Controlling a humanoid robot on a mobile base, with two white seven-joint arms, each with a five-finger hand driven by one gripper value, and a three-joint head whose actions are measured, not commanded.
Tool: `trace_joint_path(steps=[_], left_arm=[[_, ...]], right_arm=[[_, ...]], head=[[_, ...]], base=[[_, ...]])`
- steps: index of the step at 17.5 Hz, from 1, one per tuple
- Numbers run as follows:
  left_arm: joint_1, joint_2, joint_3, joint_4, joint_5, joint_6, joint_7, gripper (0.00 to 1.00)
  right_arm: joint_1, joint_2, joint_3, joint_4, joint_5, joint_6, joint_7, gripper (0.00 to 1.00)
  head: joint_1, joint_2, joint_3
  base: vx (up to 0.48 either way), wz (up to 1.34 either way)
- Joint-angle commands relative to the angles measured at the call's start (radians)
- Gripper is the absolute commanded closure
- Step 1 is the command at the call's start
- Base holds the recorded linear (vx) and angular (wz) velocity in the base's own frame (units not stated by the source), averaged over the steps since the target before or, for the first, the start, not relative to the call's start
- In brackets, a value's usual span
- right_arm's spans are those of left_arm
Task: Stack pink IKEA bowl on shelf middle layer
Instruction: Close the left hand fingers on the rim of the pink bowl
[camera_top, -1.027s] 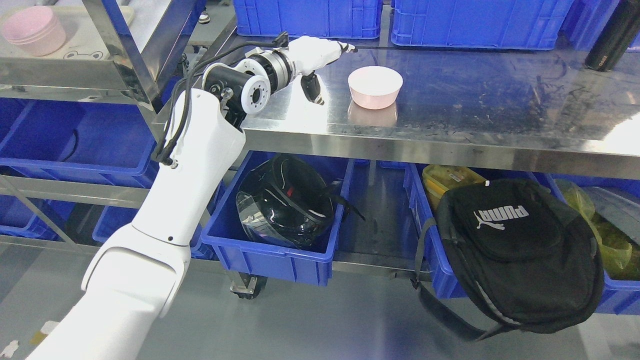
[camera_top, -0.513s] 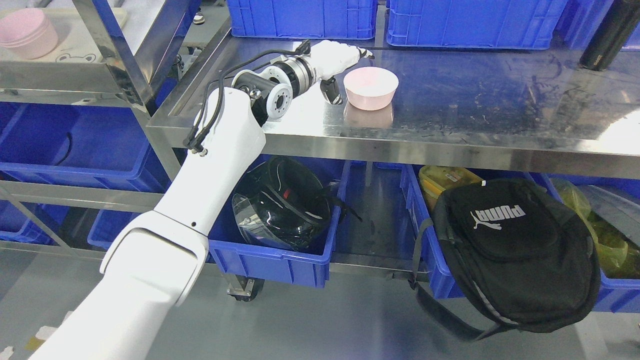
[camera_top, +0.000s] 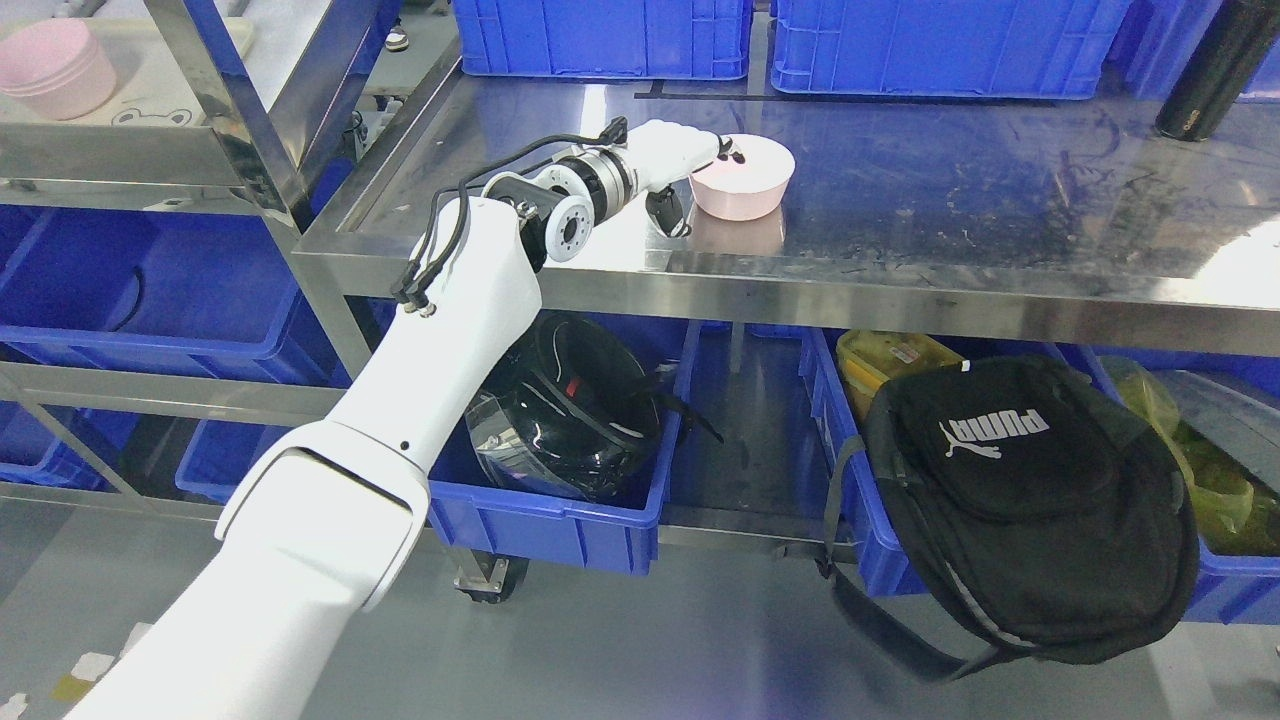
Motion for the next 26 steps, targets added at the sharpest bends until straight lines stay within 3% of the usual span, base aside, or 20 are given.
trace_joint_path(steps=[1,4,9,13,17,26], left_arm=[[-0.007,0.002,-0.039,0.144,0.035,-0.031,0.043,0.29],[-0.007,0.002,-0.041,0.150,0.065,-0.033,0.047,0.34],[-0.008,0.002,-0.041,0.152,0.071,-0.083,0.047,0.54],[-0.047,0.002,-0.039,0.152,0.068,-0.084,0.046,0.63],[-0.120,0.002,-0.039,0.182,0.066,-0.077,0.049,0.61],[-0.124,0.002,-0.056,0.296,0.153,-0.142,0.124,0.59]], right_arm=[[0.023,-0.017,0.000,-0.017,0.000,0.000,0.000,0.00],[0.023,-0.017,0.000,-0.017,0.000,0.000,0.000,0.00],[0.023,-0.017,0.000,-0.017,0.000,0.000,0.000,0.00],[0.023,-0.017,0.000,-0.017,0.000,0.000,0.000,0.00],[0.023,-0.017,0.000,-0.017,0.000,0.000,0.000,0.00],[0.023,-0.017,0.000,-0.017,0.000,0.000,0.000,0.00]], head=[[0.0000,0.000,0.000],[0.0000,0.000,0.000],[0.0000,0.000,0.000],[0.0000,0.000,0.000],[0.0000,0.000,0.000],[0.0000,0.000,0.000]], base=[[0.000,0.00],[0.000,0.00],[0.000,0.00],[0.000,0.00],[0.000,0.00],[0.000,0.00]])
